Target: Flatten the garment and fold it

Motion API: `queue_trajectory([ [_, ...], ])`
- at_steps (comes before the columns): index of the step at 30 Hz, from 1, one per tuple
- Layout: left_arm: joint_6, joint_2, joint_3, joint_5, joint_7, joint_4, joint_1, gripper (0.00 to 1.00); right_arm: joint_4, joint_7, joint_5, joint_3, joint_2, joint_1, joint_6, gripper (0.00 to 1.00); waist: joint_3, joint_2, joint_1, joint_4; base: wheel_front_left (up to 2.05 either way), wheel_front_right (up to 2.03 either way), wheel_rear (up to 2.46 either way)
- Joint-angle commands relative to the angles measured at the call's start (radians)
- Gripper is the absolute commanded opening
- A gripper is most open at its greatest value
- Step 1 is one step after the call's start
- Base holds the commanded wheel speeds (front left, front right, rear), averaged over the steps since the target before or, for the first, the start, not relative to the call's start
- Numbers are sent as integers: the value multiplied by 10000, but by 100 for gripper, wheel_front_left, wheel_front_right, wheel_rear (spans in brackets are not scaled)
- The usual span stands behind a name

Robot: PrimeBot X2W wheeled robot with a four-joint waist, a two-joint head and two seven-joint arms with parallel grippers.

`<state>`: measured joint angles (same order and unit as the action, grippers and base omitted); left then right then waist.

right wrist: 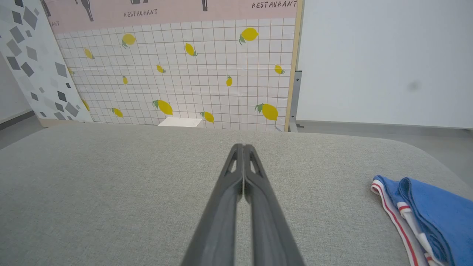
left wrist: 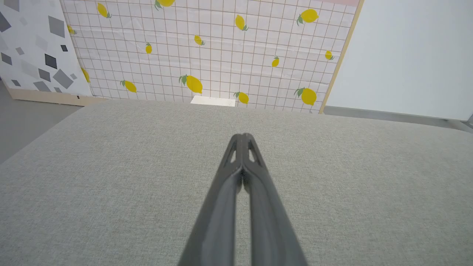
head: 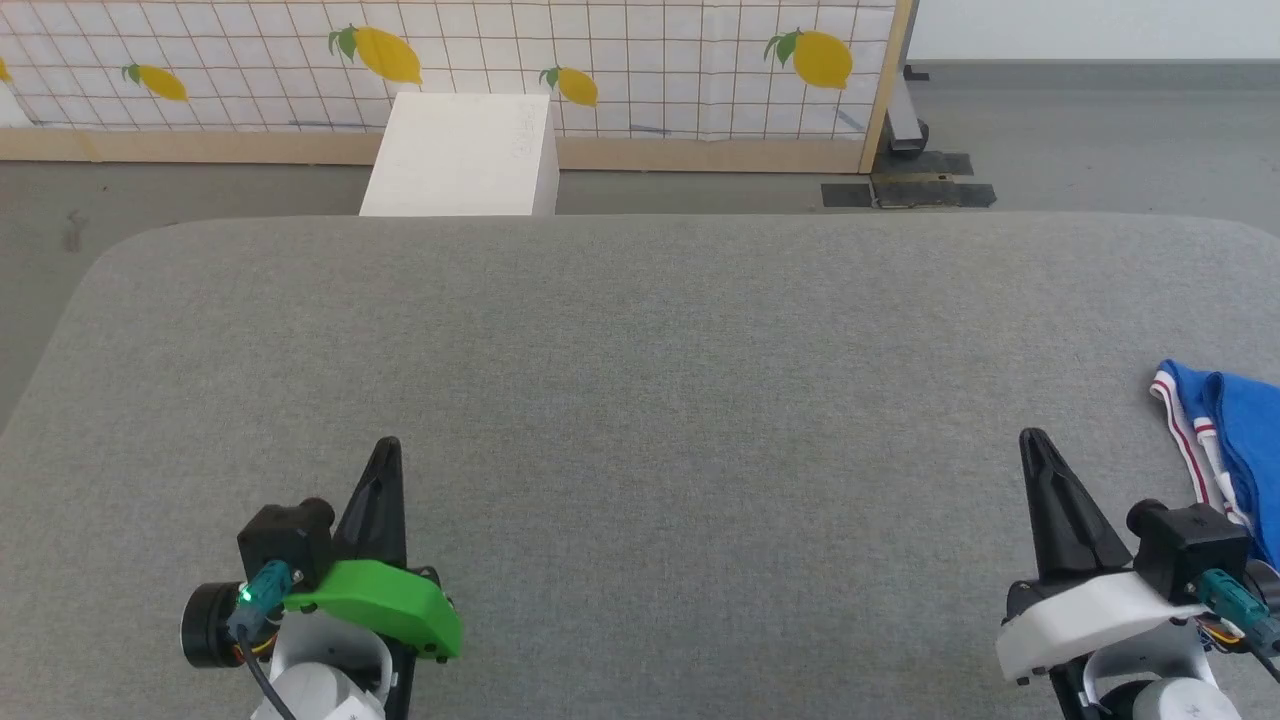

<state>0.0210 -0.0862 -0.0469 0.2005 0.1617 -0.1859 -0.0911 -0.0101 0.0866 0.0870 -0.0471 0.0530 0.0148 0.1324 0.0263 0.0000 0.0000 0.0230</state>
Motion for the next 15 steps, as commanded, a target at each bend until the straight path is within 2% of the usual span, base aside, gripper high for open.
queue_trajectory([
  [1,-51,82,23,-176,-54,78,169,0,31,-45,-90,25,-9,-56,-6,0,-5,0,0,-4,0,0,0],
  [15,-79,131,102,-500,-331,394,301,0,43,-190,-228,104,-13,-72,-8,0,-51,0,0,-44,0,0,0],
])
